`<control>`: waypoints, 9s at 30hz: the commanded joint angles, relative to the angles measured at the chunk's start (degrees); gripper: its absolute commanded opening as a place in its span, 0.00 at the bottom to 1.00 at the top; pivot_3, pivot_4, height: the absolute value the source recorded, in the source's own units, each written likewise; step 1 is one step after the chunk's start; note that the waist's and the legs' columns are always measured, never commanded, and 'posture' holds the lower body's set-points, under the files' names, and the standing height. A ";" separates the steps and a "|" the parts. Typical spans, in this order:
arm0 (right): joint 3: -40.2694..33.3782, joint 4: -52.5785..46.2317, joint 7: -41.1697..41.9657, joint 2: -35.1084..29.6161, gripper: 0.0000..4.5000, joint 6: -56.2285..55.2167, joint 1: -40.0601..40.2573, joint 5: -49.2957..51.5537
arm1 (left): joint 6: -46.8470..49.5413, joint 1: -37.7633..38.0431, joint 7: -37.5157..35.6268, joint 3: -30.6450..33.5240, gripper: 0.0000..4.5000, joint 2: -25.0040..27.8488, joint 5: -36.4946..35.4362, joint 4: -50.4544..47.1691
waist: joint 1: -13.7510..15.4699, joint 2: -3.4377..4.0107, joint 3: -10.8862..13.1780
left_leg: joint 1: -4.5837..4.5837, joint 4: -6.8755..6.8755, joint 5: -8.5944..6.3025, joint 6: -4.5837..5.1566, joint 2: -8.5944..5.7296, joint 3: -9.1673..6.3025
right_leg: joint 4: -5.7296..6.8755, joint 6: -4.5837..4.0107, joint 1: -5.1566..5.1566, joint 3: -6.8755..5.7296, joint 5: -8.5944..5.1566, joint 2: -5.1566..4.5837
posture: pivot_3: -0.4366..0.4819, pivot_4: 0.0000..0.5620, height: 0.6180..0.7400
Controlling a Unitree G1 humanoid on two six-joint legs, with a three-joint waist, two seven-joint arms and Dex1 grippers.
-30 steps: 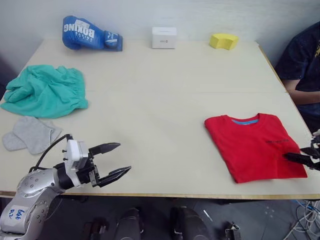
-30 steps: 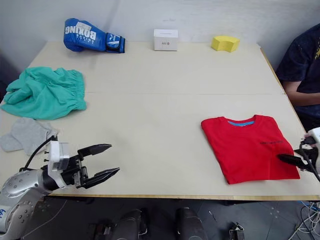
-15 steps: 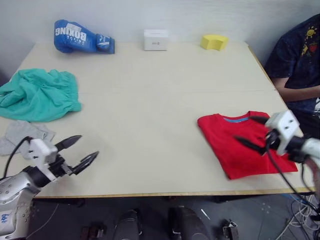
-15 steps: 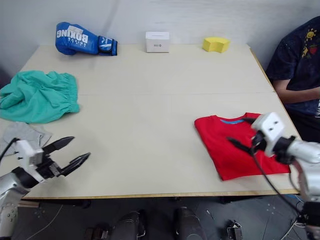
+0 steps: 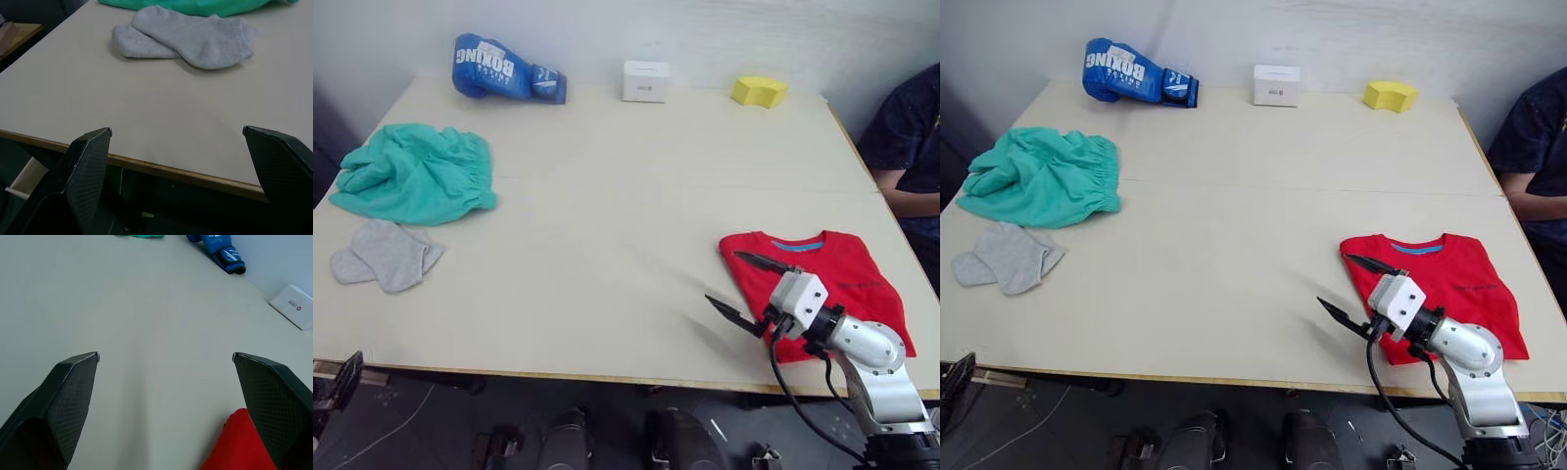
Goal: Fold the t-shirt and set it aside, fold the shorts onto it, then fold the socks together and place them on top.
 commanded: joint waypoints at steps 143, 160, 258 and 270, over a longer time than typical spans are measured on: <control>4.26 -10.37 -26.85 27.80 0.01 60.58 -33.84 3.50 | -50.40 -63.04 -27.51 -57.57 1.00 17.86 43.83 58.69 | -1.49 -0.40 -0.05 | 0.03 0.57 0.21 0.43 0.25 1.76 | 1.79 0.60 -1.18 1.58 0.34 0.30 | 0.48 0.27 1.00; 6.63 -14.94 -21.16 20.50 0.00 60.18 -28.79 9.33 | -44.67 -72.20 -7.65 -64.38 0.43 13.97 53.80 74.40 | -1.21 0.13 -0.49 | 0.29 0.39 0.44 0.49 0.26 1.74 | 1.94 0.50 -1.14 1.59 0.43 0.35 | 0.48 0.27 1.00; 8.16 6.10 15.99 -13.60 0.00 31.59 -23.05 15.51 | 10.16 -67.32 -55.30 -60.73 0.00 39.37 21.35 15.90 | -1.76 -0.53 0.55 | 0.13 1.01 0.18 -0.04 0.90 3.01 | 2.07 0.09 -1.93 1.44 0.79 0.66 | 0.48 0.27 1.00; 14.10 32.81 11.55 -0.97 0.00 34.57 -47.40 3.19 | -10.04 -94.28 -51.04 -65.58 0.00 22.31 36.04 68.75 | -2.05 -0.58 0.57 | -0.10 1.39 0.09 -0.31 1.02 3.46 | 2.32 0.21 -2.37 1.93 0.59 1.11 | 0.48 0.27 1.00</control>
